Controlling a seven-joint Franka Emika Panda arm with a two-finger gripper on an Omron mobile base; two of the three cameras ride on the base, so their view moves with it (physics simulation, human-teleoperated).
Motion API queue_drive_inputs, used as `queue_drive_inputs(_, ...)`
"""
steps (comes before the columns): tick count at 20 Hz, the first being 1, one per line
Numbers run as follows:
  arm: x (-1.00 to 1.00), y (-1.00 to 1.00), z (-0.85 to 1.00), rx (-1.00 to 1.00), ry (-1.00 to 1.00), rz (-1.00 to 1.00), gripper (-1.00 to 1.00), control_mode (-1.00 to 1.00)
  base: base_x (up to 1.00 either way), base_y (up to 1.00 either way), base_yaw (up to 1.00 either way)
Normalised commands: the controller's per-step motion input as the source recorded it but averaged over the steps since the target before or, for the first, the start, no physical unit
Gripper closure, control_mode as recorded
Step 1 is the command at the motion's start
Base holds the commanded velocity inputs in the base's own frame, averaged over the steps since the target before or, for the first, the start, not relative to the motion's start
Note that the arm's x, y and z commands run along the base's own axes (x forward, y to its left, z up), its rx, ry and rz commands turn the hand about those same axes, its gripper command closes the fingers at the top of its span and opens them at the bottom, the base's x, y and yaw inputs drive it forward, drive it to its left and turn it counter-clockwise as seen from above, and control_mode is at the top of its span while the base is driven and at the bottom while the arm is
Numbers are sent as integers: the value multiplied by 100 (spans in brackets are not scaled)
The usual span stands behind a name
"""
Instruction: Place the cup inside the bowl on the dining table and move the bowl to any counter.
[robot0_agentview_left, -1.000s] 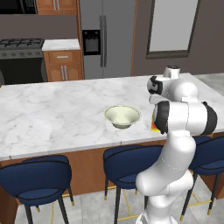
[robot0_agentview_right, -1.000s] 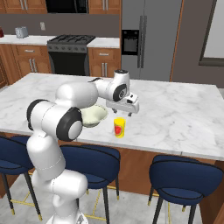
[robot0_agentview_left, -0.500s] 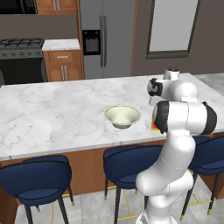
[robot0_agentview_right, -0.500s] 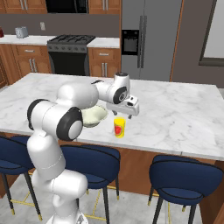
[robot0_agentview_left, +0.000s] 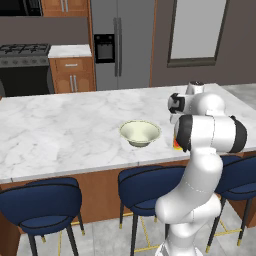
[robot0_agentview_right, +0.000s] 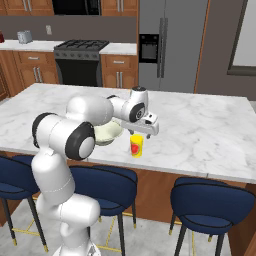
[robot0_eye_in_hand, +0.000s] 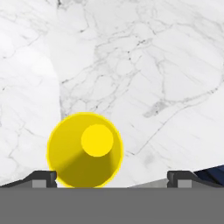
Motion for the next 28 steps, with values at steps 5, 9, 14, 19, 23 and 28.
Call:
queue_drive_inputs(5, 0, -1, -1, 0, 0, 0, -100, -100, 0, 0, 0)
queue_drive_inputs(9, 0, -5, 0, 0, 0, 0, -100, -100, 0, 0, 0)
queue_drive_inputs(14, 0, -10, 0, 0, 0, 0, -100, -100, 0, 0, 0)
queue_drive_inputs(19, 0, -11, -1, 0, 0, 0, -100, -100, 0, 0, 0)
queue_drive_inputs(23, 0, 0, -11, 0, 0, 0, -100, -100, 0, 0, 0)
queue_drive_inputs(28, 0, 0, -16, 0, 0, 0, -100, -100, 0, 0, 0)
